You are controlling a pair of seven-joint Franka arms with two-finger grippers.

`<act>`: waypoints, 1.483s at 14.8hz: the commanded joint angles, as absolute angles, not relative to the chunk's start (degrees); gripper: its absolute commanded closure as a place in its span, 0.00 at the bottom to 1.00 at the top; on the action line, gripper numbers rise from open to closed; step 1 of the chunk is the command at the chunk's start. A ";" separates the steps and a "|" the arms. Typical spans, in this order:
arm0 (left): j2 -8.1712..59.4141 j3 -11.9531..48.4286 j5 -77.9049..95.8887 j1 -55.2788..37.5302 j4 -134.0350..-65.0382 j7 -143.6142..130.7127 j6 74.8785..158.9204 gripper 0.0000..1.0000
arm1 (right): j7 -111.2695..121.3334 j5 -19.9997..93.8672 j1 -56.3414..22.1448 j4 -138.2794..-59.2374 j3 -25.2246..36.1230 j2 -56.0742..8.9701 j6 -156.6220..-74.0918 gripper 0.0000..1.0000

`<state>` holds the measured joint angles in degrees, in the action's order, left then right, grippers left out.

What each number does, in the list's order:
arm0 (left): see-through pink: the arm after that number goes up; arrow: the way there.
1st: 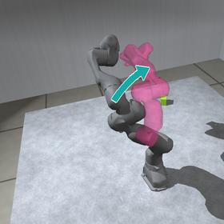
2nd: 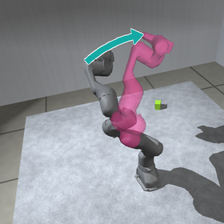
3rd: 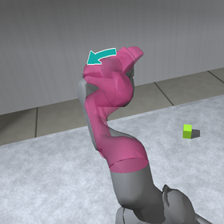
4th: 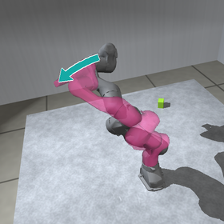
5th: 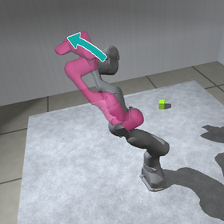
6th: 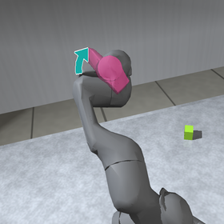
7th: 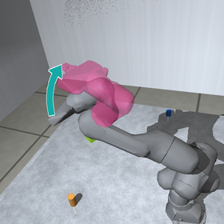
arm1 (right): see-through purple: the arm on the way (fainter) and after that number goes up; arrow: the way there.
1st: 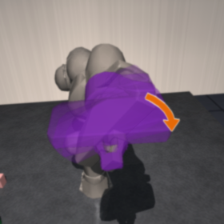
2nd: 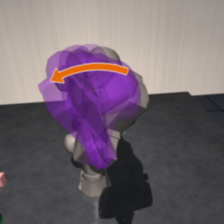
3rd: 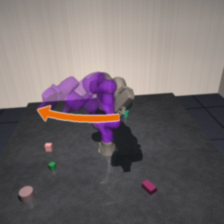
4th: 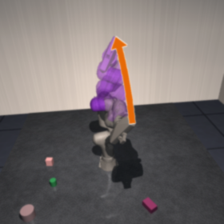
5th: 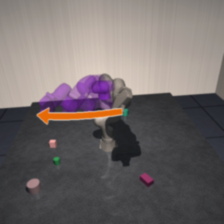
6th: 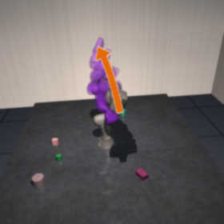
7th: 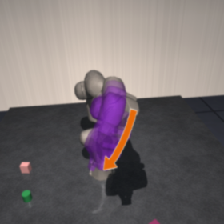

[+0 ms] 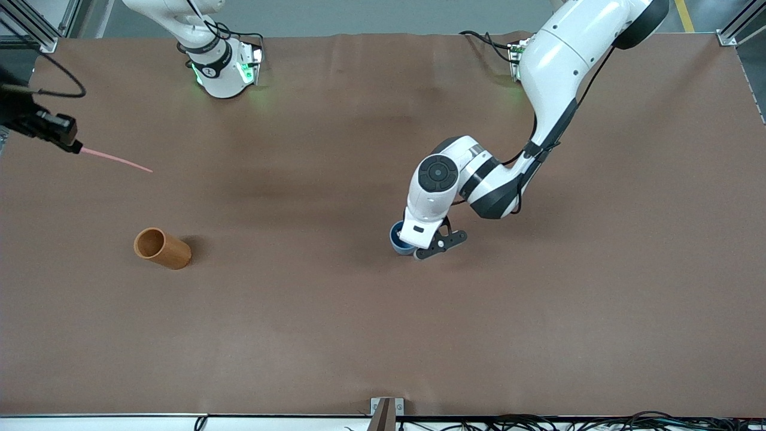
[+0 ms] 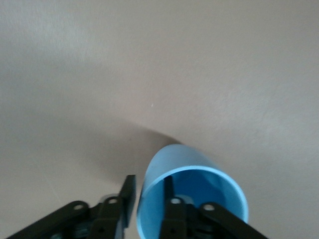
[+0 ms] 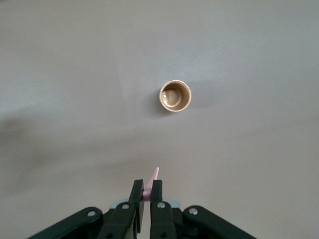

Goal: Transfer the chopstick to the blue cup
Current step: 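Lift the chopstick with the right gripper while the left gripper moves the cup, then open the left gripper off the blue cup and withdraw it, then carry the pink chopstick with the right gripper over the blue cup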

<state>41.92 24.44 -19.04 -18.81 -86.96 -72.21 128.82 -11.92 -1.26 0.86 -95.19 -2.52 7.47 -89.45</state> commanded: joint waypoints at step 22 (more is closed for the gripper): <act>1.32 0.88 1.32 -6.42 -84.30 0.18 89.41 0.00 | -20.70 -2.11 -15.79 -73.33 -2.37 -8.68 -92.90 1.00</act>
<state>2.86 0.01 0.76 -6.80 -85.22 -0.37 92.79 -13.80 -1.43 -10.22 -79.17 -2.79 -4.06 -93.03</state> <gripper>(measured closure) 0.000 0.907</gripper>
